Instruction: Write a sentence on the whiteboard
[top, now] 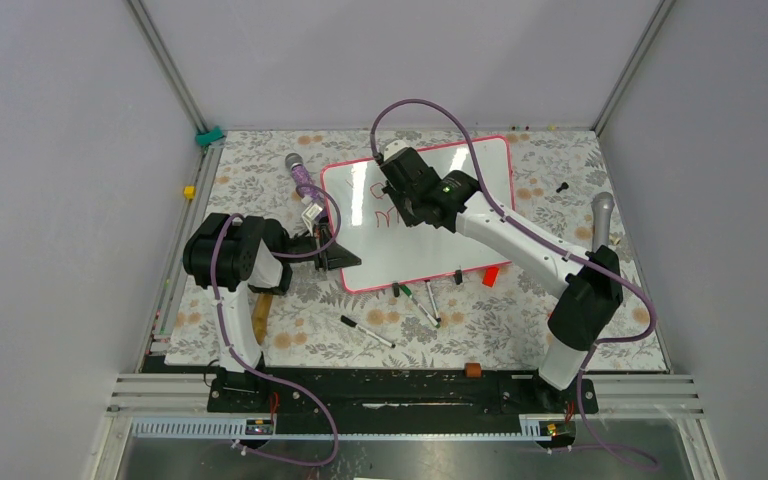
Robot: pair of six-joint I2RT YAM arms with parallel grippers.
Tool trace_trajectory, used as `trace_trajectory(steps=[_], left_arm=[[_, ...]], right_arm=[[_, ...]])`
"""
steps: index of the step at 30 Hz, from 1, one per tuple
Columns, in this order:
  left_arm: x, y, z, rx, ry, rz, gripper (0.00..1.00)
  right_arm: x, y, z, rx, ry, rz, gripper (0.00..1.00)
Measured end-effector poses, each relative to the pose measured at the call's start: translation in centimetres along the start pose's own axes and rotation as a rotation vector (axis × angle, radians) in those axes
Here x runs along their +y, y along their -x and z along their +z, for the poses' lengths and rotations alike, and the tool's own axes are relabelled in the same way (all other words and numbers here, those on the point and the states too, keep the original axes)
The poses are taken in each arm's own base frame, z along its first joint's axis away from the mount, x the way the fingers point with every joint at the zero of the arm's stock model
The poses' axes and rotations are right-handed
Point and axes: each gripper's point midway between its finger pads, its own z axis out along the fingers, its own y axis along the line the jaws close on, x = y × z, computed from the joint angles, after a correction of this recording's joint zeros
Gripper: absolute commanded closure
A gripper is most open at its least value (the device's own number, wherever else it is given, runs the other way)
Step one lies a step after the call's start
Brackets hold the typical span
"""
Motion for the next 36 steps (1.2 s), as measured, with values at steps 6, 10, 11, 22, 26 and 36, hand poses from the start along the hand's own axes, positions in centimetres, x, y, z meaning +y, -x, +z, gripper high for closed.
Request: trace_trajectory(steps=[6,10,11,22,26,36], left_arm=[[0.0,0.0,0.0,0.0,0.0,0.001,1.0],[0.0,0.0,0.0,0.0,0.0,0.0,1.0],[0.0,0.0,0.0,0.0,0.0,0.001,1.0],[0.0,0.0,0.0,0.0,0.0,0.001,1.0],[0.0,0.0,0.0,0.0,0.0,0.0,1.0],[0.0,0.0,0.0,0.0,0.0,-0.001,1.0]], right_arm=[[0.5,-0.1,0.0,0.006,0.027,-0.003,1.0],[0.6,-0.5,0.0,0.02,0.037,-0.011,1.0],[0.6,-0.7,0.0,0.026,0.038,-0.014,1.0],[0.4,-2.2,0.0,0.079,0.031,-0.036,1.0],[0.0,-2.3,0.0,0.082,0.007,-0.039,1.0],[-0.8,-2.0,-0.1,0.074,-0.034,-0.039,1.0]])
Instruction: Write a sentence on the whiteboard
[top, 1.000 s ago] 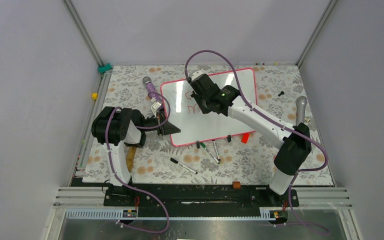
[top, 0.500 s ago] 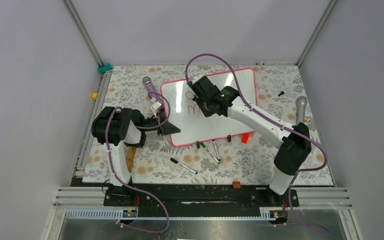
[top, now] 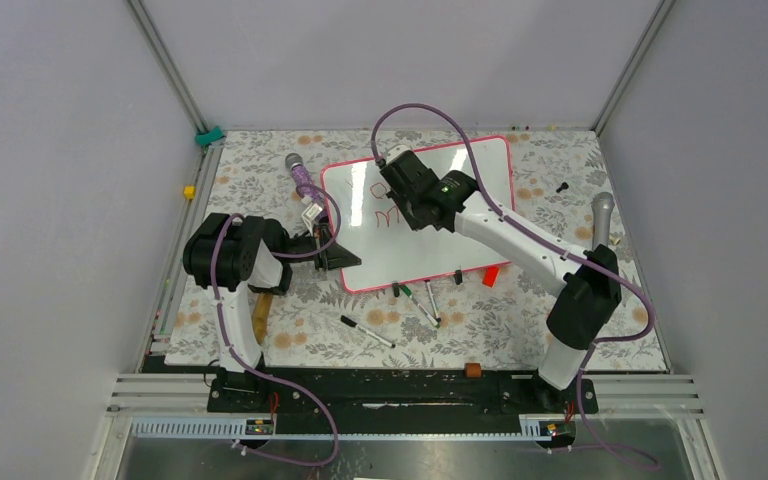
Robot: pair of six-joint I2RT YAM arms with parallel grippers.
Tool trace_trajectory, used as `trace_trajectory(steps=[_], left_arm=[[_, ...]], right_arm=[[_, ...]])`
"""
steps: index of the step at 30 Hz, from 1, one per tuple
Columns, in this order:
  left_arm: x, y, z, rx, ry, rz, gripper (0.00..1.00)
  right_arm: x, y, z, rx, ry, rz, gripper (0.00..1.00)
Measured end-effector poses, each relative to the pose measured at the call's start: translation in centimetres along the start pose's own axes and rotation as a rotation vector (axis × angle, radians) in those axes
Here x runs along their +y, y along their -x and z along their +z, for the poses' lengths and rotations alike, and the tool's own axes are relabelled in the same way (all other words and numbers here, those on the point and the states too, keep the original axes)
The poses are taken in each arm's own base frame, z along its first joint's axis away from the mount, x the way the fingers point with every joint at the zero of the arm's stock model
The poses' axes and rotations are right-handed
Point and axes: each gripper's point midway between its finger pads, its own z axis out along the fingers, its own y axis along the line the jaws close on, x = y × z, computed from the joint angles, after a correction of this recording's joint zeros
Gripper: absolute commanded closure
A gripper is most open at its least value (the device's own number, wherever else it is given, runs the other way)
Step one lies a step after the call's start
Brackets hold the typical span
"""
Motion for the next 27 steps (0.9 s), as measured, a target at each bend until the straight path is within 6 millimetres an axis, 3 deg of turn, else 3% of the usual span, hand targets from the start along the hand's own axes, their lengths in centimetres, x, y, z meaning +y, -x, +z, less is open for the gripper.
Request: trace_trajectory(steps=[11,22,27], left_arm=[[0.0,0.0,0.0,0.0,0.0,-0.001,1.0],[0.0,0.0,0.0,0.0,0.0,-0.002,1.0],[0.0,0.0,0.0,0.0,0.001,-0.006,1.0]], right_arm=[[-0.2,1.4,-0.1,-0.028,-0.008,0.009,1.0],[-0.2,1.3,0.0,-0.025,-0.008,0.009,1.0],[-0.2,0.1,0.2,-0.002,-0.009,0.0,1.0]])
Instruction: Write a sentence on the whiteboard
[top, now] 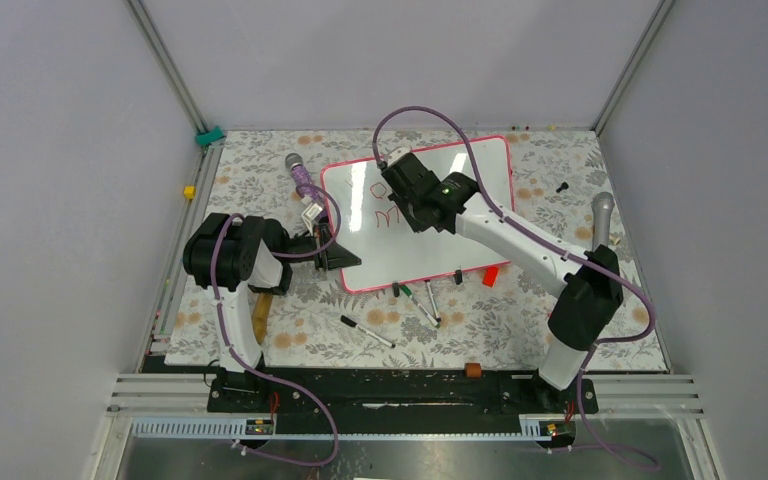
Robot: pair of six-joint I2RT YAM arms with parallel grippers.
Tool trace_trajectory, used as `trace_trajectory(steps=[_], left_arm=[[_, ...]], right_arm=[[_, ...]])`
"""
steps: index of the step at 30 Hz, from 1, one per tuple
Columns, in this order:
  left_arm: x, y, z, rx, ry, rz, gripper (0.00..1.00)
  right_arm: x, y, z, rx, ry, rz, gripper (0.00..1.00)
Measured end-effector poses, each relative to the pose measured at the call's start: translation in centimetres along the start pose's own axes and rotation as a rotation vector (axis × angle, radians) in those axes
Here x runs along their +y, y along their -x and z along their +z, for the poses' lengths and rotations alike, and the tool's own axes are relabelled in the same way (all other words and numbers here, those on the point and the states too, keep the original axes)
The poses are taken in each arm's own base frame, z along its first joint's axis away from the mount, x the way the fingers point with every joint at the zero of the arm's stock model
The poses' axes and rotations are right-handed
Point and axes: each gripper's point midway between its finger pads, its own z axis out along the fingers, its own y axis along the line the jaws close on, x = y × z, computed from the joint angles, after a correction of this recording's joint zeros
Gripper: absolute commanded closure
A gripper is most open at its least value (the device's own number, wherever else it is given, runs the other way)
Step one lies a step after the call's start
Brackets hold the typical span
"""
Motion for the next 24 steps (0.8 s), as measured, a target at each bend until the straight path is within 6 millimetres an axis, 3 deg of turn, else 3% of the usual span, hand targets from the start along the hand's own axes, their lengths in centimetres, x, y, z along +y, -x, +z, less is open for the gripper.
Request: trace_trajectory(steps=[5,13,24], left_arm=[[0.0,0.0,0.0,0.0,0.0,0.0,1.0],[0.0,0.0,0.0,0.0,-0.001,0.001,1.0],[0.0,0.0,0.0,0.001,-0.002,0.008,1.0]], right_arm=[[-0.1,-1.1,0.0,0.022,-0.002,-0.009,1.0],[-0.1,-1.0,-0.1,0.018,0.001,-0.007,1.0],[0.0,1.4,-2.0,-0.124,0.071,0.051,1.0]])
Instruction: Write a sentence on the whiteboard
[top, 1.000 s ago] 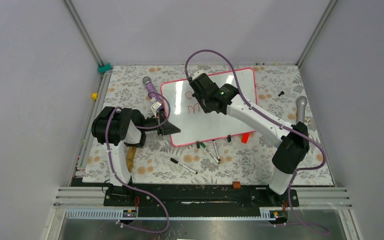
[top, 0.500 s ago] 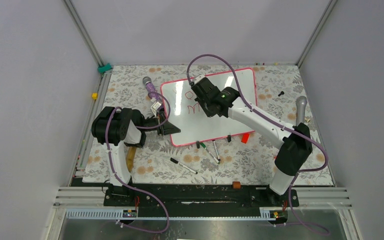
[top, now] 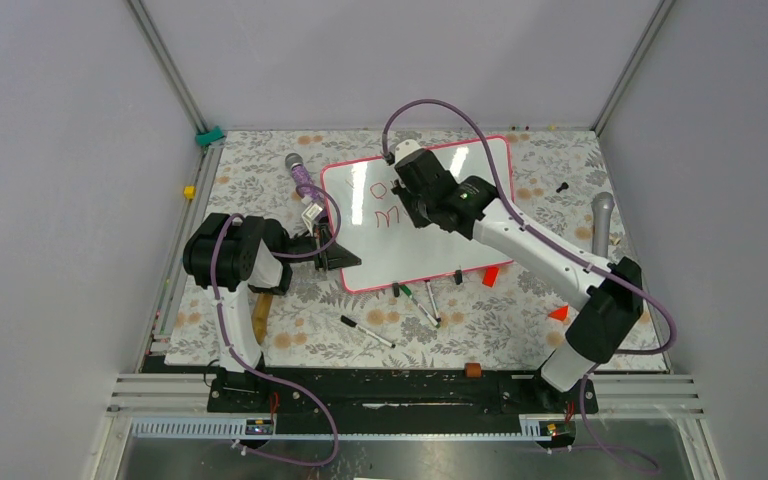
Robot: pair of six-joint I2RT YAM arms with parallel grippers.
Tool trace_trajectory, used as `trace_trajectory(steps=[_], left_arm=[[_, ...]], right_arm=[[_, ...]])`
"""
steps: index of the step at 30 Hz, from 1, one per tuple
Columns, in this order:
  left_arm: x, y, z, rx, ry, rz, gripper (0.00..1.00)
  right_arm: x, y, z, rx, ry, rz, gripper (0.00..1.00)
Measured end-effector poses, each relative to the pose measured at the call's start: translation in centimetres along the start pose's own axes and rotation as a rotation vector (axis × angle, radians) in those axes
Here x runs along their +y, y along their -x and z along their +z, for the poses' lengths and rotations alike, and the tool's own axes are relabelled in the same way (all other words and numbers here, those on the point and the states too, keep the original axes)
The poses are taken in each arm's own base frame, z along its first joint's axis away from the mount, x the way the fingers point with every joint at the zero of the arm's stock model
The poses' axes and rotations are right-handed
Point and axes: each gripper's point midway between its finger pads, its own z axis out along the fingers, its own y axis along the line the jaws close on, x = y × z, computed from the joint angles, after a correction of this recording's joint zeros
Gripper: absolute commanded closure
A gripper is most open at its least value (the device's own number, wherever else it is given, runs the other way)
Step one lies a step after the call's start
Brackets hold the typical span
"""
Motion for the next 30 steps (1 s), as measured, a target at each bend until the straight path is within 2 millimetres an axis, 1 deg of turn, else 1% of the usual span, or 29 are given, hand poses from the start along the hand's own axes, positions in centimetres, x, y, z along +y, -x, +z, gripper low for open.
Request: trace_trajectory(steps=[4,9,23,30], left_arm=[[0.0,0.0,0.0,0.0,0.0,0.0,1.0],[0.0,0.0,0.0,0.0,0.0,0.0,1.0],[0.0,0.0,0.0,0.0,0.0,0.0,1.0],[0.0,0.0,0.0,0.0,0.0,0.0,1.0]], right_arm=[[0.1,0.4,0.3,-0.002,0.002,-0.001,1.0],[0.3,0.7,1.1,0.009,-0.009,-0.005,1.0],[0.0,0.3,1.3,0.034,-0.029,-0.014,1.0],[-0.3,-0.3,1.6,0.058,-0.047,-0.024,1.0]])
